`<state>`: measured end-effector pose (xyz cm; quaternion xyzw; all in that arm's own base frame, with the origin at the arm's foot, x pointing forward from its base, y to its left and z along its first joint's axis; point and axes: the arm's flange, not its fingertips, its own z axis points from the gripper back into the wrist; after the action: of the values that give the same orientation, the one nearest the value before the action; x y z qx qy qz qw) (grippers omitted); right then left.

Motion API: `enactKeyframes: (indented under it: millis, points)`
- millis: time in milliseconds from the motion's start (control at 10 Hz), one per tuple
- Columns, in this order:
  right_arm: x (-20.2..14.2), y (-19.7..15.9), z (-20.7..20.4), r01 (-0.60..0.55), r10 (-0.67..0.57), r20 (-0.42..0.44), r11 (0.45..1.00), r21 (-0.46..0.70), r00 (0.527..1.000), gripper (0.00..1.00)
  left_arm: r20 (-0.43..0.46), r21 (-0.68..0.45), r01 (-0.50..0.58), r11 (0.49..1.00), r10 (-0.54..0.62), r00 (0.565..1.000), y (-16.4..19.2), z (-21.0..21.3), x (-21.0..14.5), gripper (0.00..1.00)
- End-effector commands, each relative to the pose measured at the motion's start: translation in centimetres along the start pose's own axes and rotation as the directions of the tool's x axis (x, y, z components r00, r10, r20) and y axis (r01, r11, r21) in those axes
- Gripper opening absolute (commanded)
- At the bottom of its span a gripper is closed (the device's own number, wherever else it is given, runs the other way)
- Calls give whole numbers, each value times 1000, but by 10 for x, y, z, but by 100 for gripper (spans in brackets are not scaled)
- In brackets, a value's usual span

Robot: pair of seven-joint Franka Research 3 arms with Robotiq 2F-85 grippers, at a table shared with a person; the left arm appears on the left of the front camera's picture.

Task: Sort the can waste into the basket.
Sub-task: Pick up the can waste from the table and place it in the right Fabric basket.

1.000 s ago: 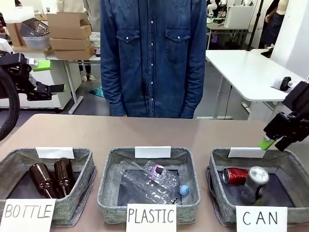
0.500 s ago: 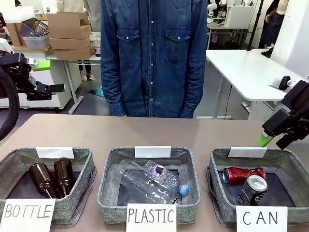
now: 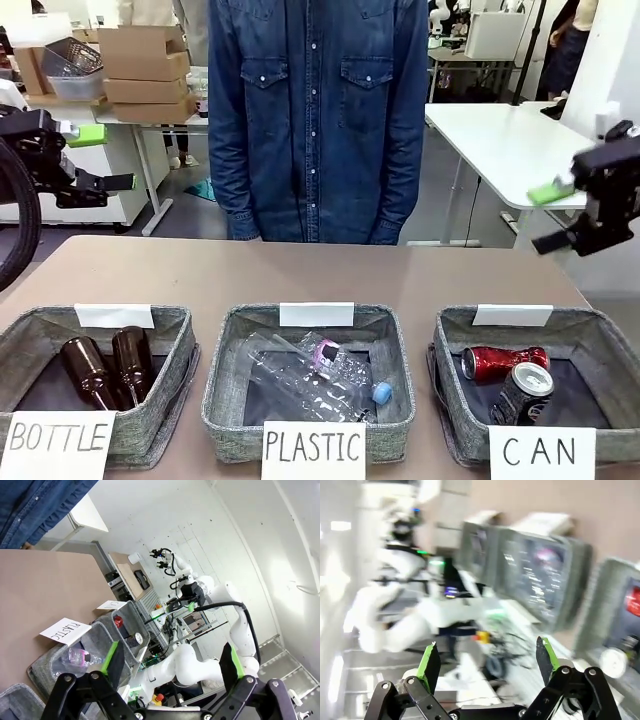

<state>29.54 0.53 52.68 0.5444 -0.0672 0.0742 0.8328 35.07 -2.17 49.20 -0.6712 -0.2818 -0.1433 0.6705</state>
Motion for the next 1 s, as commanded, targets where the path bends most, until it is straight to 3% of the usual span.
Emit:
enactKeyframes:
  millis: [0, 100, 900]
  points:
    - [22, -15, -1, 65, -115, 68, 860, 506, 991, 100, 12, -16, -12, 1000, 12, 1000, -4, -1, 2, 100]
    - [0, 0, 0, 0, 0, 0, 1000, 0, 1000, 100, 12, -16, -12, 1000, 12, 1000, -4, -1, 2, 100]
    - [0, 0, 0, 0, 0, 0, 1000, 0, 1000, 100, 12, -16, -12, 1000, 12, 1000, -4, -1, 2, 100]
